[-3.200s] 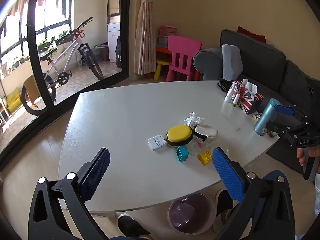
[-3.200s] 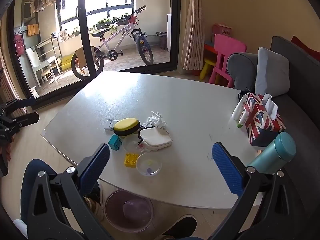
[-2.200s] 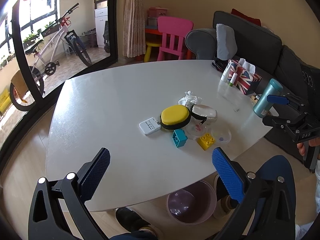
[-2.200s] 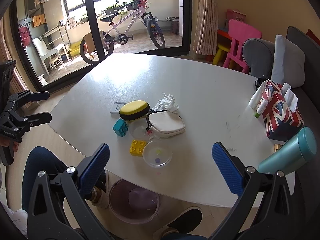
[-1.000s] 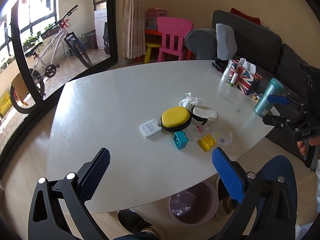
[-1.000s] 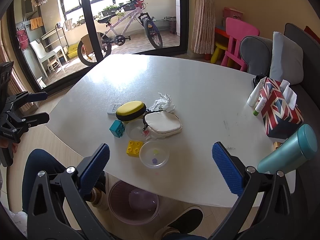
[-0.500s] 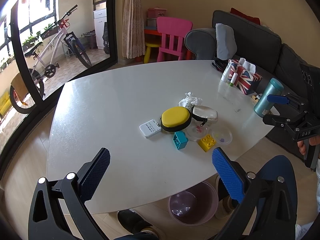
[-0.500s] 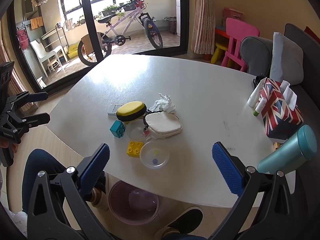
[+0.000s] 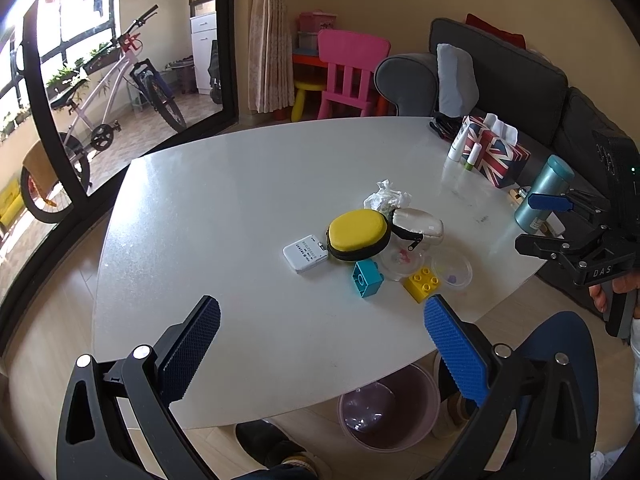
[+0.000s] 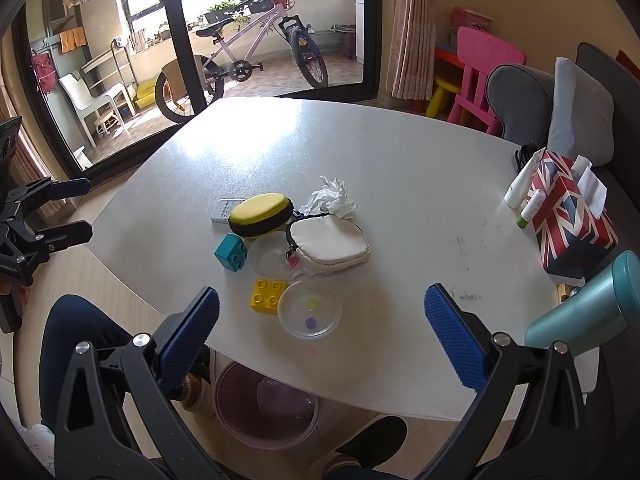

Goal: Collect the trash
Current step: 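Grasp the clear plastic container with the right tool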

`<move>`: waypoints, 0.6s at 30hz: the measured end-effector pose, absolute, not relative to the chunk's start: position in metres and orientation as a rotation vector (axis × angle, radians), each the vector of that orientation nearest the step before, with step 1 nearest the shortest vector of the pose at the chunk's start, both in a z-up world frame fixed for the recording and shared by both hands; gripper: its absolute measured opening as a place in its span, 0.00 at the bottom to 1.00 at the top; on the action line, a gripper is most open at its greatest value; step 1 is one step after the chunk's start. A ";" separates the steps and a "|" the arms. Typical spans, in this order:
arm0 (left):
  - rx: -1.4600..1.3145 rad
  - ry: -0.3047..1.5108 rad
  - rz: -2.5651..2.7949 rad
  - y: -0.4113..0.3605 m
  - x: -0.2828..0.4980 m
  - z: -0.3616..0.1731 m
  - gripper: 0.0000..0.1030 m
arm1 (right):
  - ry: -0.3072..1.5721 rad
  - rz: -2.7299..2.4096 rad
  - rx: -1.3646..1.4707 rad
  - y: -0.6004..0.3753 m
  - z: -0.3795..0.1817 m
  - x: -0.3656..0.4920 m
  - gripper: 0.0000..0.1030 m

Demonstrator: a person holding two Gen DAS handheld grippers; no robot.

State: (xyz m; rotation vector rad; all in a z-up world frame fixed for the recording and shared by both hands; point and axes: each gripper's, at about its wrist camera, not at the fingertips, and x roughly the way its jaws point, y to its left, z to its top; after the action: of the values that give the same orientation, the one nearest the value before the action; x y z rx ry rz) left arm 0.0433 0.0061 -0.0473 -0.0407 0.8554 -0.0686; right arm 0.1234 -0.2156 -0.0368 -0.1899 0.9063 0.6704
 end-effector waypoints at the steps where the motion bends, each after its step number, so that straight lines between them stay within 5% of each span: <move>1: -0.042 0.857 -0.068 0.006 0.044 -0.048 0.95 | 0.913 0.670 -0.198 -0.212 -0.040 0.126 0.97; 18: -0.058 0.870 -0.065 0.010 0.047 -0.055 0.95 | 1.085 0.717 -0.373 -0.160 -0.115 0.144 0.97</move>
State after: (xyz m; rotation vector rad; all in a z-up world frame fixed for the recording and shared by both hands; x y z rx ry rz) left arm 0.0472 0.0103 -0.0547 -0.0577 0.8704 -0.0648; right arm 0.1445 -0.1601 -0.1147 -0.3734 1.0846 0.7171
